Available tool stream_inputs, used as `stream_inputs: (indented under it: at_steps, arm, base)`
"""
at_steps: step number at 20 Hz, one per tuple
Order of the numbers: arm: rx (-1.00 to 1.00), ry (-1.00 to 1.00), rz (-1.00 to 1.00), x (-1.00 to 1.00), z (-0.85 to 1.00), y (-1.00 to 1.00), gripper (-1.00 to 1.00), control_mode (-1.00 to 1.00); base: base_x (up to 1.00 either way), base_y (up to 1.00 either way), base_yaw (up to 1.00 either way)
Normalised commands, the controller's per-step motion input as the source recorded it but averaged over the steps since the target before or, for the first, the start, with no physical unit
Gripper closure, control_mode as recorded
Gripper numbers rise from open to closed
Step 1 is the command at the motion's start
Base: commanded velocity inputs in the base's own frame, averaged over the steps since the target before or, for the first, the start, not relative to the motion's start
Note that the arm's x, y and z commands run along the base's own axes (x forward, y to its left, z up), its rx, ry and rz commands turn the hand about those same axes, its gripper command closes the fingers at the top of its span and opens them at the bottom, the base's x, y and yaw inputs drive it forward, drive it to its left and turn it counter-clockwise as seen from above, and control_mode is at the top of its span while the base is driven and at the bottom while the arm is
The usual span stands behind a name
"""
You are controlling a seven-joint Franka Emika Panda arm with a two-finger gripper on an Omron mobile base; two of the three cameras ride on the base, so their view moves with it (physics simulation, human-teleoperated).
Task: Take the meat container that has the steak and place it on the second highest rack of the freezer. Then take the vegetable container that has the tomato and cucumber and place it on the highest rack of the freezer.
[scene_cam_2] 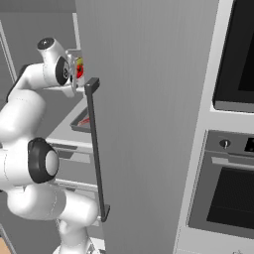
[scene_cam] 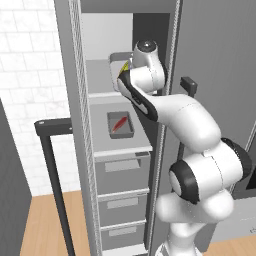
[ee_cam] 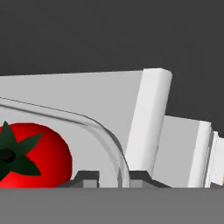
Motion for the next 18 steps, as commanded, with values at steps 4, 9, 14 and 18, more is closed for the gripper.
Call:
stream_inputs:
  at_steps: [4,9,14,18]
  arm:
    - [-0.01,0.00,-0.07,0.50,-0.10,0.15,1.00,-1.00]
    - [0.00,0.00,-0.03,0.29,-0.01,0.02,1.00,-1.00]
    - [0.00,0.00,-0.04,0.27,-0.04,0.01,1.00,-1.00]
    - [0.00,0.00,-0.01,0.13,-0.29,0.00,1.00,-1.00]
  base:
    - [0.00,0.00,0.00]
    - [0.00,0.00,0.00]
    - [0.00,0.00,0.00]
    - [0.00,0.00,0.00]
